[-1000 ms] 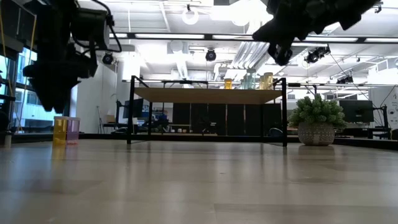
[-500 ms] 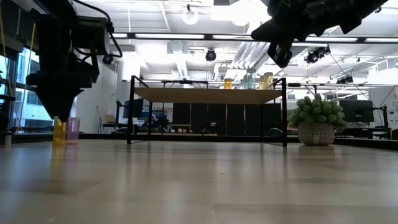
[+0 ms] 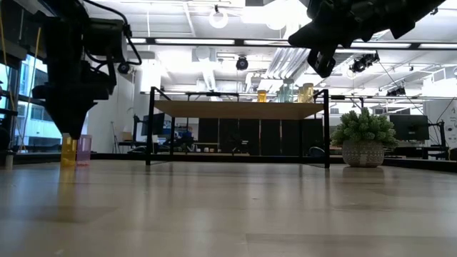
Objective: Pick and place medicine bottles onto shelf by color
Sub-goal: Put the top orange pill bottle on the shelf aligned with the other orange pill bottle
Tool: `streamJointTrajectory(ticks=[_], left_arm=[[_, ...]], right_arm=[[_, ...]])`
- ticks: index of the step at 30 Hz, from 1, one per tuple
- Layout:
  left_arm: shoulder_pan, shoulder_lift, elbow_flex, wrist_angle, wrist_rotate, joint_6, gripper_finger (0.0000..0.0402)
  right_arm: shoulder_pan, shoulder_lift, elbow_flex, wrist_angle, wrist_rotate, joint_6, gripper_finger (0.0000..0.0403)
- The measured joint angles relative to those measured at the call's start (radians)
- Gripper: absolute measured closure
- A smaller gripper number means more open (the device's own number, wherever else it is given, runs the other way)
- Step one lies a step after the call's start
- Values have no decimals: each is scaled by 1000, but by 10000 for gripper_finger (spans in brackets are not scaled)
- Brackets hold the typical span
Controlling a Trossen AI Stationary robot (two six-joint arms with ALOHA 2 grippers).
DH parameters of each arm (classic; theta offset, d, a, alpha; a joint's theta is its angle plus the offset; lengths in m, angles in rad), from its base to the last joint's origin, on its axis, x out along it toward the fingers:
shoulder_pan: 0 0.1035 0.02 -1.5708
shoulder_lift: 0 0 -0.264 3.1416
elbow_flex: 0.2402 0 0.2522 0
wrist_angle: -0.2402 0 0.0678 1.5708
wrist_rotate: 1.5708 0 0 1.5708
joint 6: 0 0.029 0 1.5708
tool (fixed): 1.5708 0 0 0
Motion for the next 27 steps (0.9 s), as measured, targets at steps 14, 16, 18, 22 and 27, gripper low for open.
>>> streamJointTrajectory(ticks=[14,16,18,22,27], left_arm=[[0,0,-43,44,0,6,220],[0,0,-43,50,-6,7,220],[0,0,-43,54,-11,8,220],[0,0,-43,61,-18,18,222],[0,0,-43,66,-18,18,245]], right_arm=[[0,0,0,0,7,0,403],[0,0,0,0,15,0,403],[0,0,0,0,16,0,403],[0,0,0,0,16,0,403],[0,0,0,0,16,8,403]])
